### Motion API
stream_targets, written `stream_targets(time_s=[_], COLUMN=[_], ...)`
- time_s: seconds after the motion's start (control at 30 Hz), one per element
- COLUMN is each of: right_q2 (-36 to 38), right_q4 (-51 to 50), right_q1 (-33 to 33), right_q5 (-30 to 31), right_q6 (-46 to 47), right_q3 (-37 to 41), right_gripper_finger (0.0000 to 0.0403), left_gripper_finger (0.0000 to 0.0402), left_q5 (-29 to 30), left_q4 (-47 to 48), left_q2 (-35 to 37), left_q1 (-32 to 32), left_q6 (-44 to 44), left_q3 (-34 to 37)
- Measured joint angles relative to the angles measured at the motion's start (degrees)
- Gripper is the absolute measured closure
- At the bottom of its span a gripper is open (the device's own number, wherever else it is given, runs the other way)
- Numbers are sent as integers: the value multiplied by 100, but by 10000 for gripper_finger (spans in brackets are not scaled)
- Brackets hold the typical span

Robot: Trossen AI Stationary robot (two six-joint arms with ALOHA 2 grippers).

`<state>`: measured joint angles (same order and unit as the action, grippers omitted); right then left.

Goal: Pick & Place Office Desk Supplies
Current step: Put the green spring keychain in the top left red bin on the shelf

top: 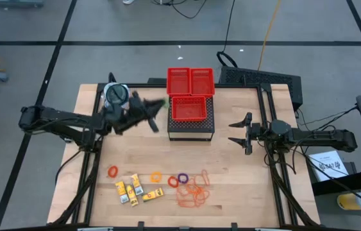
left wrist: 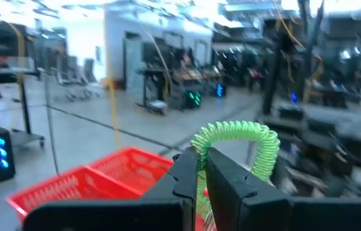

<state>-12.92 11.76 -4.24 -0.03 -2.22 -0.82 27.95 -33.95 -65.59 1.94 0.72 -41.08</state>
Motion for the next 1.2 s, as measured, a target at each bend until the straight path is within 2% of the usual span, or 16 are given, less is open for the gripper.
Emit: stream_targets(time_s=[0.27,0.43,0.57,0.7,0.83,1.2], right_q2=[-1,-1,-1,-1,-1,-1], right_q4=[1,1,1,1,1,1], right_q1=[1,-1,0,-1,0,1], right_q5=[-2,0,-2,-2,-2,-2], right_q6=[0,0,0,0,0,0], right_q3=[0,2,1,0,1,0], right_gripper_finger=[136,136,136,135,135,135], left_gripper_finger=[376,376,376,376,376,373], left_q5=[-812,-1539,-1681,-1845,-2049,-1966], left_q4=[10,436,1218,1789,1757,1885], left_q2=[-241,-944,-1662,-2272,-2670,-2874], left_q1=[1653,2279,2634,2862,2941,2981], left_q6=[845,864,692,960,1012,1039], left_q3=[-124,-874,-1645,-2168,-2358,-2398])
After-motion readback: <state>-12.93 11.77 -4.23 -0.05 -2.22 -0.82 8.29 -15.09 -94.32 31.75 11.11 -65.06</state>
